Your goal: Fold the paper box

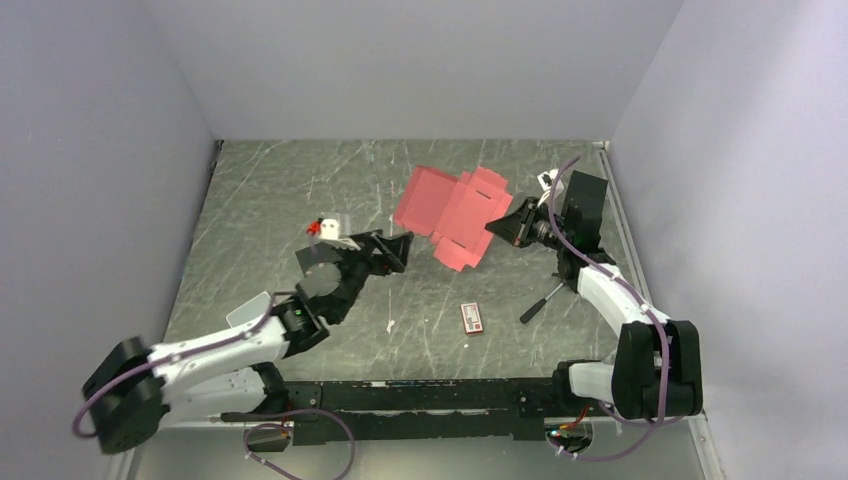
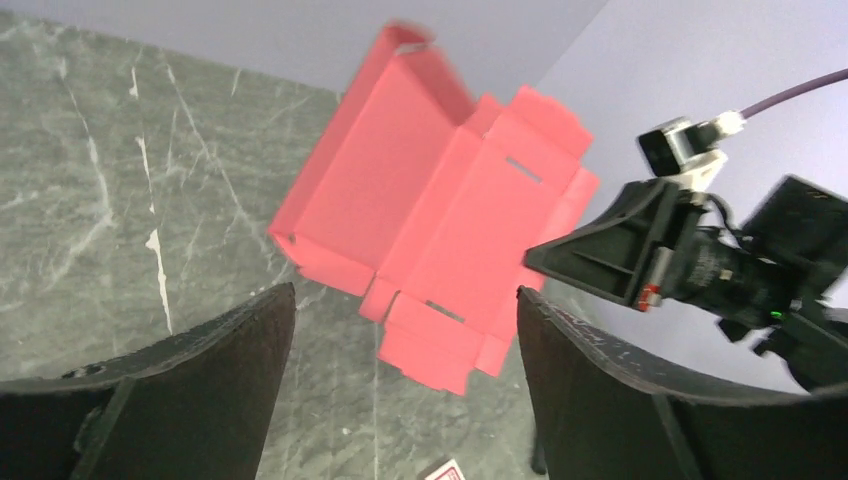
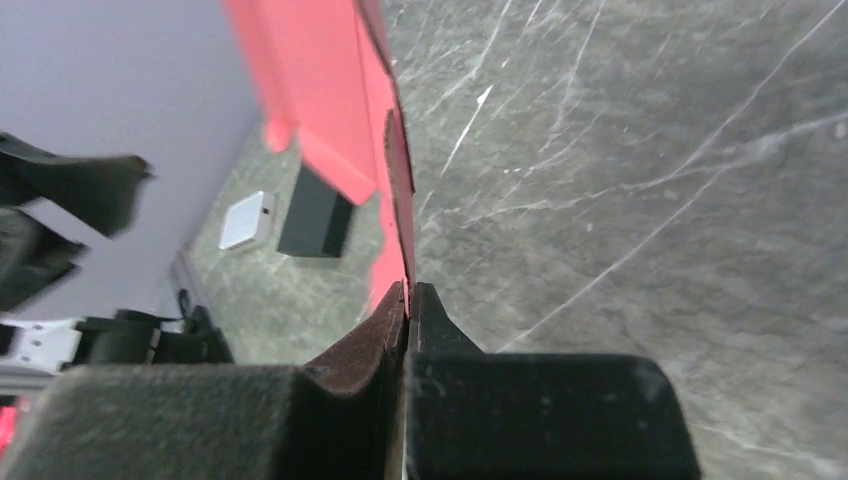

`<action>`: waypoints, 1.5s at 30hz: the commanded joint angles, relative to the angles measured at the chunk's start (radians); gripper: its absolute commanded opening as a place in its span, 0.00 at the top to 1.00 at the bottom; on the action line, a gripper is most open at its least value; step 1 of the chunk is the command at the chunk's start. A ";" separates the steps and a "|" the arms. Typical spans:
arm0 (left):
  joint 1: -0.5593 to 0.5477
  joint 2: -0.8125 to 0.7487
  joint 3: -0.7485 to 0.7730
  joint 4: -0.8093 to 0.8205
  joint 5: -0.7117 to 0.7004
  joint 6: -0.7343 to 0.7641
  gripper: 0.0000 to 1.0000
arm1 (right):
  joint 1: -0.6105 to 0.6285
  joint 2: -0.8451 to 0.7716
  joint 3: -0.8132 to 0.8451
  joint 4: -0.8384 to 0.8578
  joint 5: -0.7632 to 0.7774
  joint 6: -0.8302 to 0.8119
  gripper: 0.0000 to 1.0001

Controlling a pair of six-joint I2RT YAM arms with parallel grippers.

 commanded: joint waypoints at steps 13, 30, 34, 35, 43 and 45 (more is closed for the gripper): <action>0.246 -0.315 0.055 -0.417 0.514 0.130 0.00 | -0.010 -0.091 0.192 -0.431 -0.075 -0.627 1.00; 0.405 0.030 0.107 -0.166 0.900 0.003 0.15 | -0.015 -0.100 0.203 -0.458 -0.165 -0.613 1.00; 0.444 0.043 0.113 -0.167 0.908 -0.047 0.20 | -0.015 -0.099 0.204 -0.455 -0.169 -0.588 1.00; 0.452 0.053 0.116 -0.164 0.911 -0.059 0.22 | -0.015 -0.098 0.203 -0.449 -0.171 -0.575 1.00; 0.455 0.187 0.185 -0.138 0.980 -0.098 0.42 | -0.013 -0.089 0.178 -0.390 -0.166 -0.489 1.00; 0.456 0.209 0.199 -0.134 0.990 -0.099 0.45 | -0.014 -0.089 0.176 -0.386 -0.161 -0.482 1.00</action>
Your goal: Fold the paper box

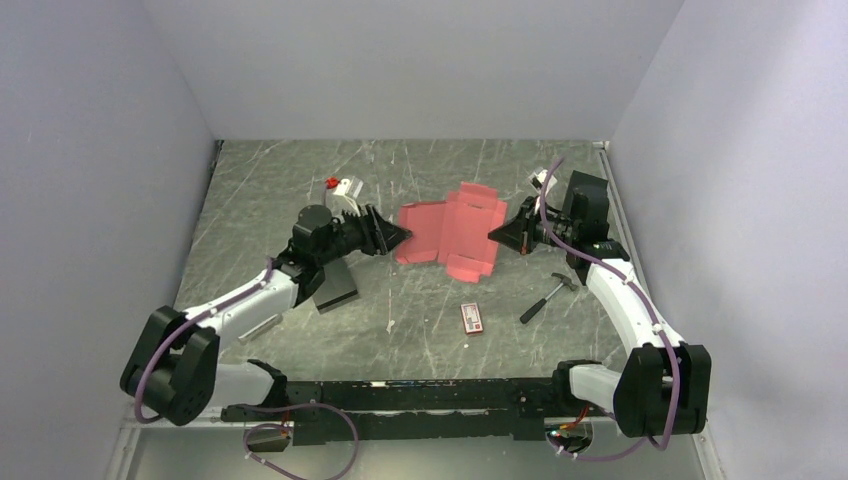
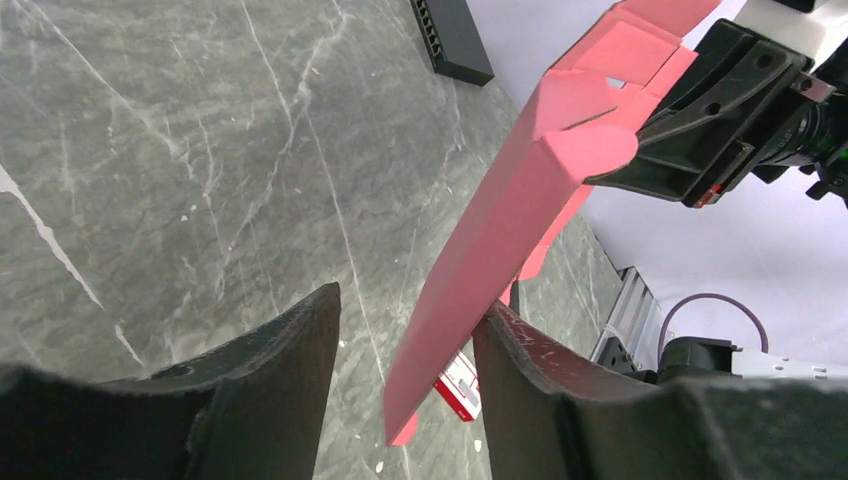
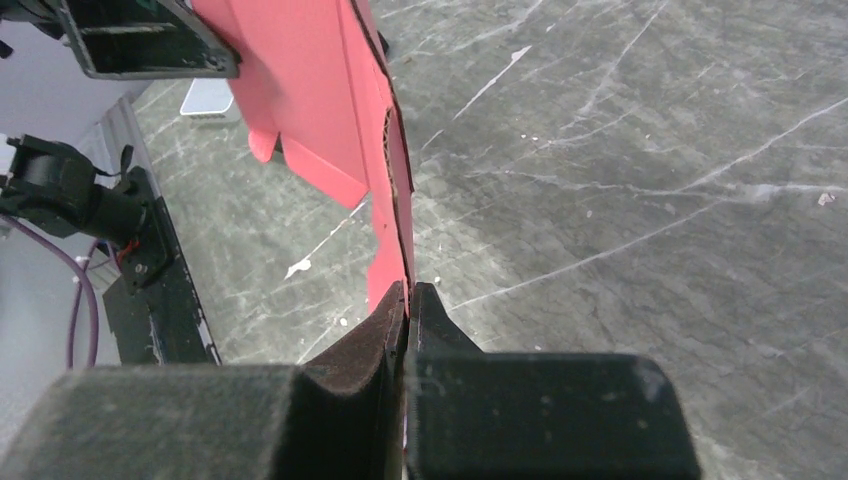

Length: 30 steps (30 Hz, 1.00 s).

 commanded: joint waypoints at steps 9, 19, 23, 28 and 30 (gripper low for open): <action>0.000 0.053 0.070 0.072 0.089 -0.015 0.69 | 0.003 0.001 0.012 0.068 0.003 0.041 1.00; 0.000 0.094 0.067 0.100 0.128 -0.041 1.00 | 0.011 0.017 0.012 0.057 0.060 0.040 1.00; 0.000 0.075 0.039 0.113 0.111 -0.040 1.00 | 0.013 0.018 0.013 0.065 -0.004 0.046 0.97; 0.002 0.007 -0.024 0.145 0.056 -0.016 1.00 | 0.009 0.010 0.033 0.040 -0.129 0.016 0.75; 0.006 -0.029 -0.042 0.138 0.040 -0.001 1.00 | -0.003 0.005 0.046 0.023 -0.191 0.009 0.63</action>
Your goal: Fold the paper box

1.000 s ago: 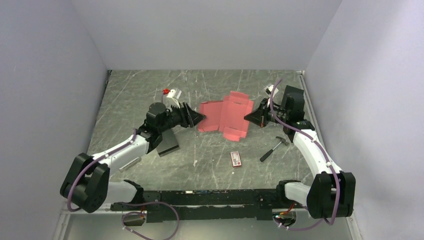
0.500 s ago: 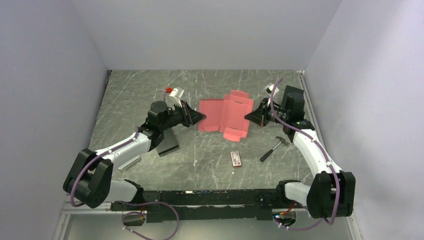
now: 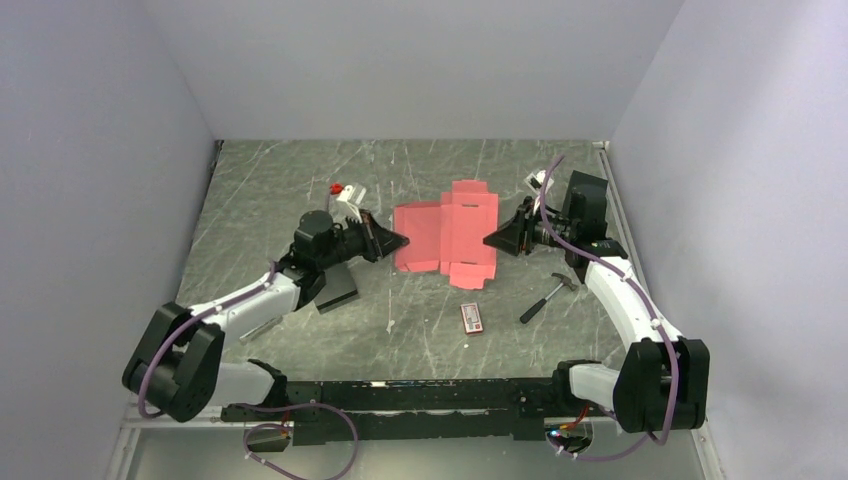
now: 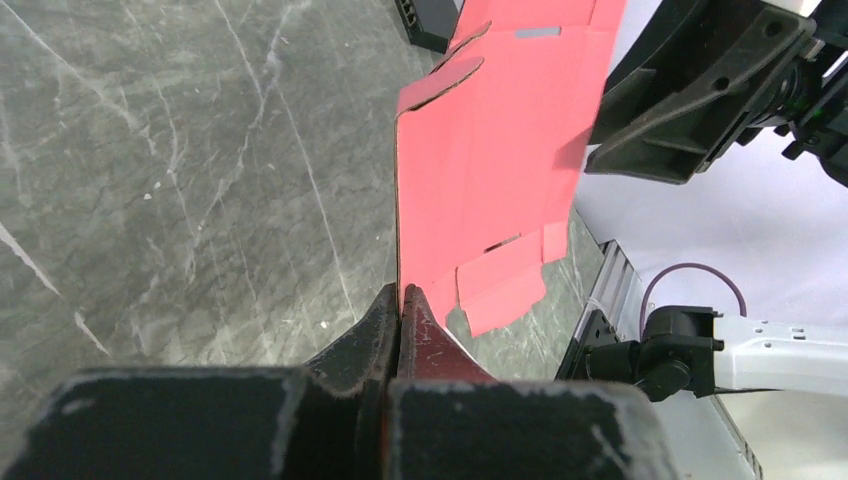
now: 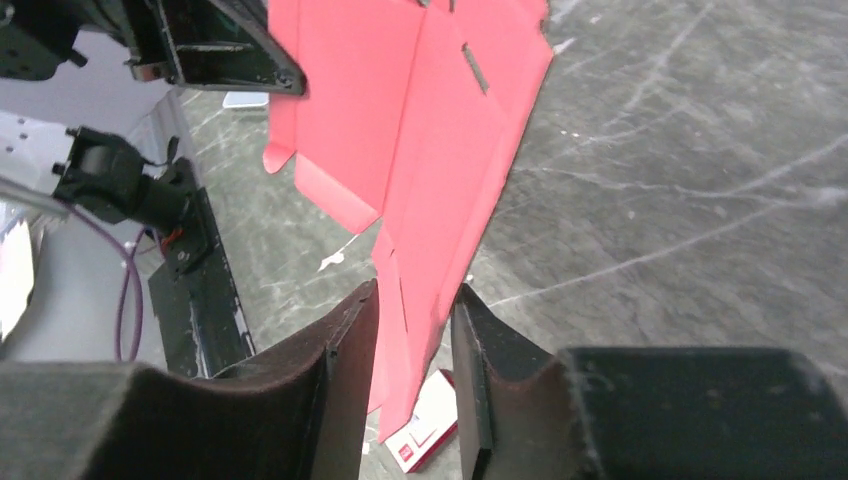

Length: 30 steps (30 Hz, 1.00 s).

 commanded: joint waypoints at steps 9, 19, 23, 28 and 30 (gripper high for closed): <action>0.036 -0.243 -0.103 0.054 -0.038 0.100 1.00 | -0.133 -0.036 0.061 0.028 -0.286 0.008 0.43; 0.045 -0.259 -0.128 0.098 0.041 0.091 1.00 | -0.104 -0.031 0.021 0.082 -0.114 0.051 0.82; 0.045 -0.231 -0.116 0.120 0.070 0.078 1.00 | -0.078 -0.021 0.025 0.088 -0.139 0.049 0.81; 0.043 -0.208 -0.109 0.131 0.074 0.067 1.00 | -0.055 -0.035 0.014 0.121 -0.219 0.054 0.77; 0.044 -0.207 -0.105 0.118 0.069 0.072 1.00 | -0.049 -0.039 0.016 0.117 -0.251 0.048 0.72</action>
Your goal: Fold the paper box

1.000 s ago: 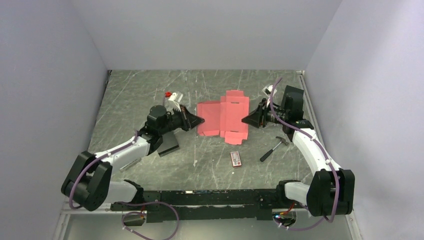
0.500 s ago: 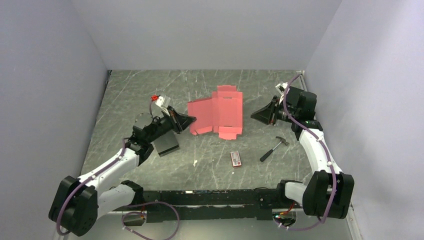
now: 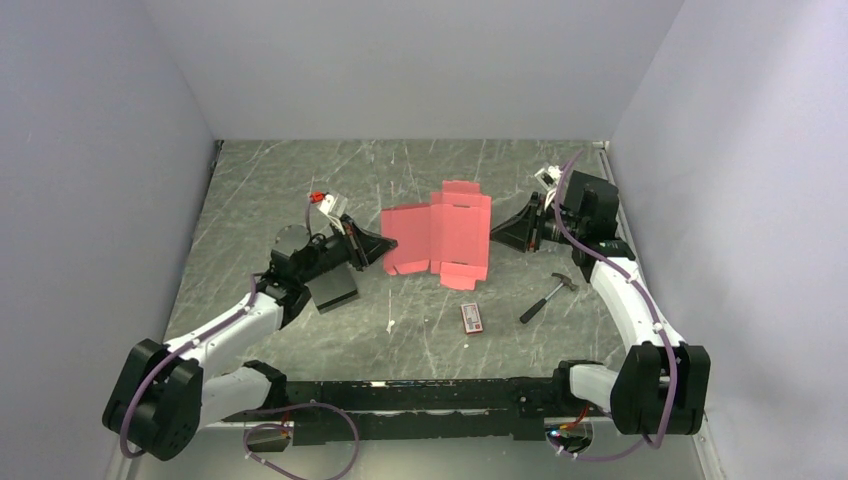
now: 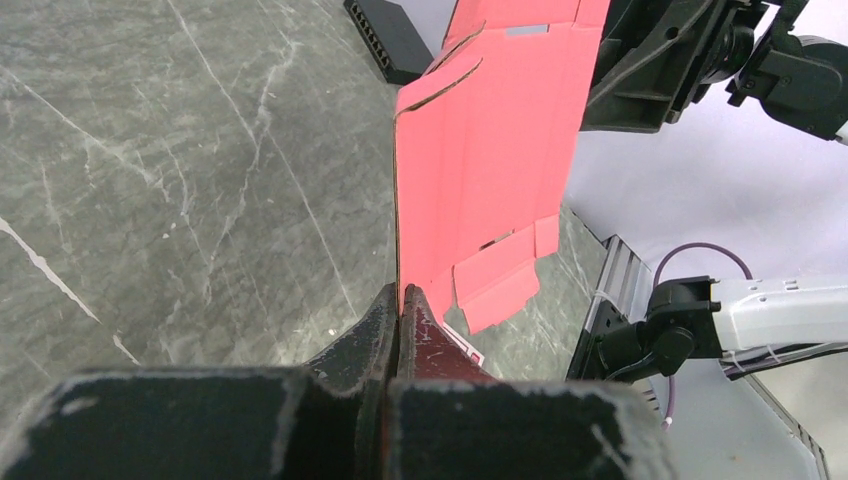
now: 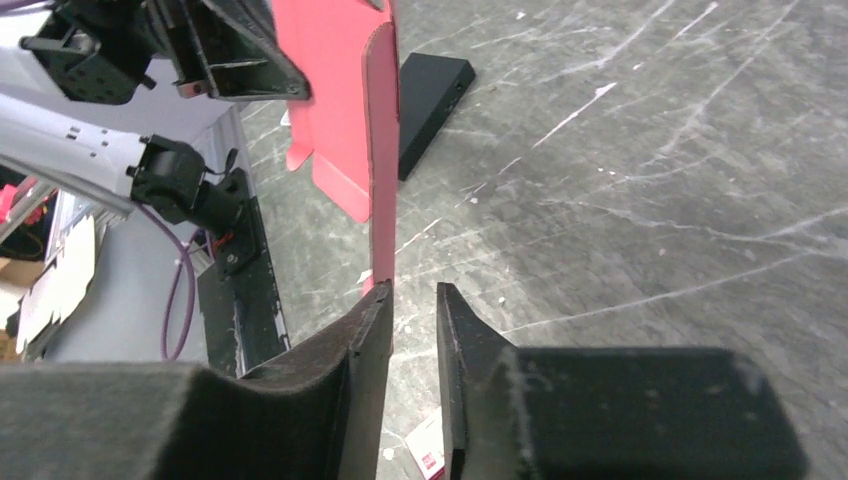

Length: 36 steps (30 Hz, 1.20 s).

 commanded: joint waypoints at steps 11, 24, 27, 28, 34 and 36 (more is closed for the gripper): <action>0.004 0.016 0.037 0.065 0.046 -0.015 1.00 | 0.057 -0.015 -0.006 0.075 -0.090 -0.001 0.61; 0.005 -0.059 0.039 -0.062 -0.057 0.038 1.00 | 0.023 -0.035 0.061 -0.107 -0.049 -0.117 0.42; 0.005 -0.100 0.036 -0.099 -0.084 0.062 1.00 | -0.004 -0.043 0.081 -0.165 -0.070 -0.184 0.37; 0.004 -0.109 0.038 -0.103 -0.087 0.068 1.00 | -0.005 -0.042 0.080 -0.168 -0.083 -0.193 0.36; 0.005 -0.101 0.057 -0.075 -0.056 0.059 1.00 | 0.013 -0.036 0.054 -0.095 -0.088 -0.140 0.34; 0.004 -0.085 0.056 -0.049 -0.043 0.045 1.00 | 0.046 -0.028 0.055 -0.077 0.002 -0.115 0.34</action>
